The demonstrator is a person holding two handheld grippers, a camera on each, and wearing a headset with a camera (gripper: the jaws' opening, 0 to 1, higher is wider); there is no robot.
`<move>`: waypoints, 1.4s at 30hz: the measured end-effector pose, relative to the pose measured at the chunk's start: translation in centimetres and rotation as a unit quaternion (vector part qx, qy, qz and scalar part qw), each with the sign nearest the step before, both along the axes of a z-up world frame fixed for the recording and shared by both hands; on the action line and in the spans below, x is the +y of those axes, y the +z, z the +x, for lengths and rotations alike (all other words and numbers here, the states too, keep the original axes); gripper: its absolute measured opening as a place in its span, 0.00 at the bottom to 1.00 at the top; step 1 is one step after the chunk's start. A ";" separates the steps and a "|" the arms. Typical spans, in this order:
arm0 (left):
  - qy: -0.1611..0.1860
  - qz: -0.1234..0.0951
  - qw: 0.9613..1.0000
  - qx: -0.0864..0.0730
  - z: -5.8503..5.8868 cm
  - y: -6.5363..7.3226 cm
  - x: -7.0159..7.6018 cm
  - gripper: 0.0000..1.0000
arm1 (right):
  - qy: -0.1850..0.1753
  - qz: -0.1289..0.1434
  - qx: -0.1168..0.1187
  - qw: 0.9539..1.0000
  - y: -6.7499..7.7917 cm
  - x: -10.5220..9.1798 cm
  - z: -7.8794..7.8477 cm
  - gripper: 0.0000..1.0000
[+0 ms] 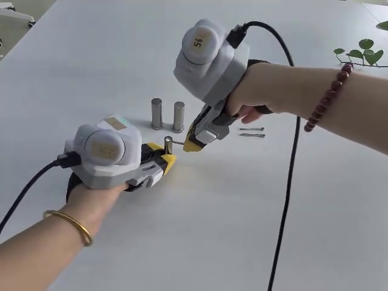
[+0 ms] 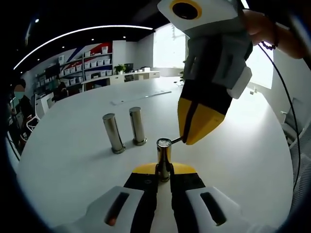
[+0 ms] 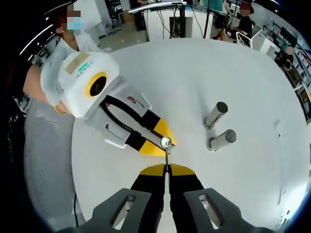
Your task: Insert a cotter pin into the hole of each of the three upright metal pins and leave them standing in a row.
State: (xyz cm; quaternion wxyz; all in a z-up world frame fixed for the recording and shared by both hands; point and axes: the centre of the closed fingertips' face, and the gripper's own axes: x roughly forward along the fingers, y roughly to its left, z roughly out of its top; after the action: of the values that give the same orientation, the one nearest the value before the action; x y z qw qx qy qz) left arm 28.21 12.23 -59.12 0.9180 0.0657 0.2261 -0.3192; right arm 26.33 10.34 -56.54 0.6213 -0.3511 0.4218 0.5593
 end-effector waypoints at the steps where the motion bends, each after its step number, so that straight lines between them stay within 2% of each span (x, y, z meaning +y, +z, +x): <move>1: 0.003 0.001 1.000 -0.001 0.0 0.0 0.0 0.07 | 0.001 -0.001 -0.001 1.000 0.0 0.0 0.0 0.00; 15: 0.032 0.000 0.999 -0.005 0.2 -0.1 0.1 0.07 | 0.019 0.012 -0.016 1.000 0.0 0.8 0.5 0.00; 23: 0.042 0.000 0.999 -0.007 0.3 -0.2 0.1 0.07 | 0.031 0.030 -0.026 0.999 0.2 1.5 0.4 0.00; 27: 0.048 -0.002 0.999 -0.006 0.4 -0.2 0.2 0.07 | 0.022 0.039 -0.027 0.999 0.3 1.5 0.5 0.00; 30: 0.051 -0.001 0.999 -0.008 0.4 -0.2 0.2 0.07 | 0.019 0.050 -0.028 0.998 0.7 1.6 0.6 0.06; 33: 0.054 -0.002 0.999 -0.008 0.4 -0.2 0.2 0.07 | 0.021 0.051 -0.033 0.998 1.0 1.3 0.6 0.05; 38: 0.057 -0.003 0.998 -0.008 0.4 -0.2 0.2 0.07 | 0.026 0.038 -0.044 0.998 1.1 0.6 0.7 0.02; 42: 0.057 -0.004 0.998 -0.009 0.3 -0.2 0.2 0.07 | 0.027 0.042 -0.041 0.998 1.0 0.8 0.6 0.00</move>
State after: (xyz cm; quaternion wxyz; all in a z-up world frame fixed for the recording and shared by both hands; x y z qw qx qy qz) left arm 28.56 12.43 -59.32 0.9370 0.0515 0.2202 -0.2664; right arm 26.95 11.10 -55.56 0.6371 -0.3586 0.3625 0.5780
